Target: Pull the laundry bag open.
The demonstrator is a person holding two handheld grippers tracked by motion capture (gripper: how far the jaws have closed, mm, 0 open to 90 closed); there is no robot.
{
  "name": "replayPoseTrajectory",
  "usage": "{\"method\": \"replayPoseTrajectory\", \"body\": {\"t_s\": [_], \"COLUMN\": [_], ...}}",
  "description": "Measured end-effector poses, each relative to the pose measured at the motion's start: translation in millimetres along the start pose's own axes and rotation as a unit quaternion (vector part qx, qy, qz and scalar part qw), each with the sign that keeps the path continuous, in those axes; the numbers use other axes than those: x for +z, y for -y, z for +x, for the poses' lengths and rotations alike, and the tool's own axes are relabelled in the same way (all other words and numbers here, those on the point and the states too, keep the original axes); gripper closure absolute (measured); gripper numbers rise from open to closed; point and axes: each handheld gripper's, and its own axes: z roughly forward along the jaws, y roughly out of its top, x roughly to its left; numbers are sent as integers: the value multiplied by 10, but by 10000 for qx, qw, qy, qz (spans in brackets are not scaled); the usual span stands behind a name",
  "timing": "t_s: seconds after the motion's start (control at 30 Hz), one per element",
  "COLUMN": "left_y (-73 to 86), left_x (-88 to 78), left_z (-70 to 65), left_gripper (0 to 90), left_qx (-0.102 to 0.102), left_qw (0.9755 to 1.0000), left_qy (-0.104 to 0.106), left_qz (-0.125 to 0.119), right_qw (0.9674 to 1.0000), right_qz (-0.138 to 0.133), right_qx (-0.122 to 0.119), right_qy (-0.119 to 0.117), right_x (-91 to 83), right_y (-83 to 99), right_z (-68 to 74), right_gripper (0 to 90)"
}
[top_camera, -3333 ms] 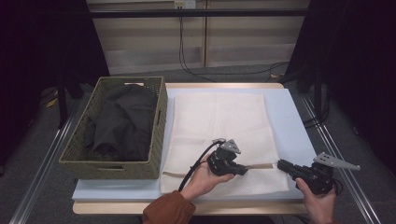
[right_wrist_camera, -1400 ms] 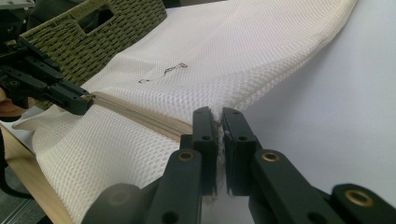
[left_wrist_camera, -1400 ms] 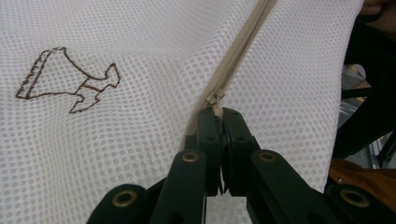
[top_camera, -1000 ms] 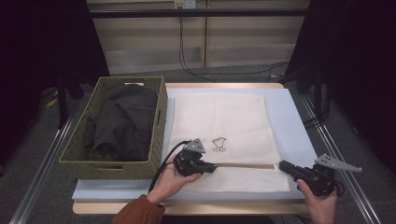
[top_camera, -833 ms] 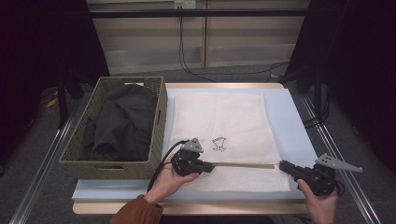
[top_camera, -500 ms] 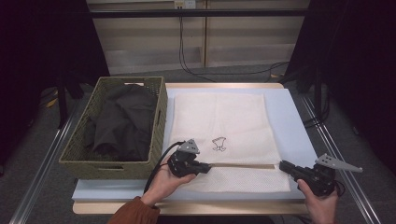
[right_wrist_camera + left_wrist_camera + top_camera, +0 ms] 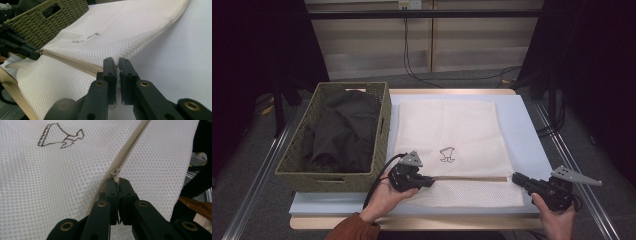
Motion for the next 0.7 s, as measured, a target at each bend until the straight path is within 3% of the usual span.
{"method": "replayPoseTrajectory", "body": {"t_s": [0.7], "left_y": [95], "left_x": [-62], "left_z": [6], "left_gripper": [873], "left_qx": [-22], "left_qw": [9999], "left_qy": [-93], "left_qz": [49], "right_qw": [10000], "right_qz": [0], "right_qx": [44], "right_qy": [-3], "right_x": [-34], "right_y": [20], "right_z": [5], "right_gripper": [854]}}
